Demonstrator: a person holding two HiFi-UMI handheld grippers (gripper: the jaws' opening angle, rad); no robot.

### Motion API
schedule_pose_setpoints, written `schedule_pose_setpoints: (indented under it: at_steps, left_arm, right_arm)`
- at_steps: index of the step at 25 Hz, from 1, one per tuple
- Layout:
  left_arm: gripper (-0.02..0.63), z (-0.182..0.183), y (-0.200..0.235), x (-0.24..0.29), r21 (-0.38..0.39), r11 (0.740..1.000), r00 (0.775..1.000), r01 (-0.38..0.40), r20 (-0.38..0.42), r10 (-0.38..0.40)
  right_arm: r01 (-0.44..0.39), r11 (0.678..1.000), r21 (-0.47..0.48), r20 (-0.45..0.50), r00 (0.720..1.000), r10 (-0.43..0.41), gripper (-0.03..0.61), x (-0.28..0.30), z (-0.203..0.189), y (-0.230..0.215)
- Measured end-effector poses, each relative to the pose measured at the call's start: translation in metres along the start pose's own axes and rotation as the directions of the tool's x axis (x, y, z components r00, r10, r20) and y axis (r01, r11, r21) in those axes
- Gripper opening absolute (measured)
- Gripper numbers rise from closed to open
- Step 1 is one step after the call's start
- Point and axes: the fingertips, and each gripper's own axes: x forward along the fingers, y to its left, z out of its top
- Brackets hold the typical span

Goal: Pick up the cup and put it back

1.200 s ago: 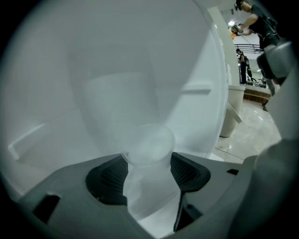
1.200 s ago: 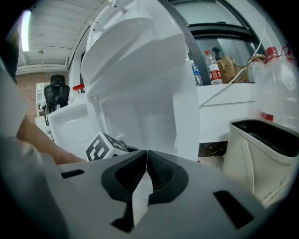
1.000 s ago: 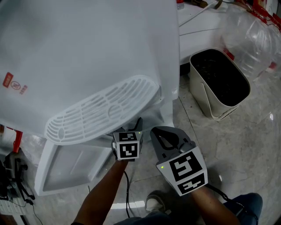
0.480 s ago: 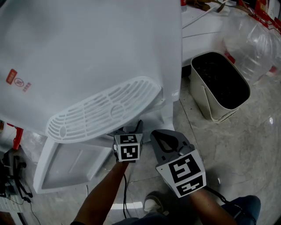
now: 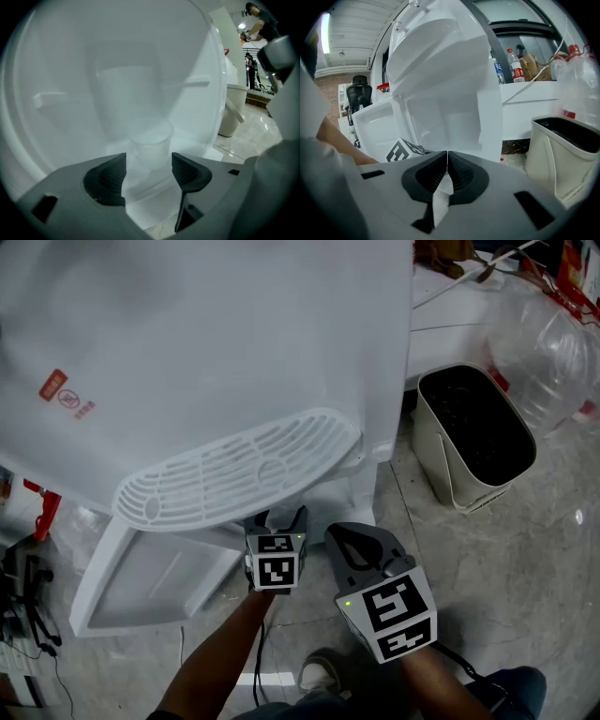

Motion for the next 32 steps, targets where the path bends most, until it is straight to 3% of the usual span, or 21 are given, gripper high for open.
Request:
schedule_pose_setpoints:
  at_steps: [8, 16, 23, 32]
  left_arm:
    - [0.296, -0.003, -0.005, -0.035, -0.070, 0.997, 1.000, 0.015, 0.010, -0.015]
    - [0.236, 0.009, -0.018, -0.091, -0.099, 0.993, 0.997, 0.063, 0.054, -0.058]
    - [0.126, 0.049, -0.012, -0.157, -0.094, 0.994, 0.990, 0.046, 0.137, -0.033]
    - [0.035, 0.084, -0.020, -0.229, -0.127, 0.992, 0.978, 0.026, 0.207, 0.001]
  right_arm:
    - [-0.027, 1.000, -0.013, 0.013, 1.000, 0.027, 0.021, -0.010, 0.004, 0.012]
    - [-0.080, 0.997, -0.020, 0.005, 0.997, 0.080, 0.021, -0.018, 0.004, 0.035]
    - [-0.160, 0.985, -0.057, 0.031, 0.986, 0.162, 0.021, -0.031, 0.031, 0.061]
    - [-0.179, 0.978, -0.105, 0.090, 0.978, 0.188, 0.021, -0.077, 0.070, 0.072]
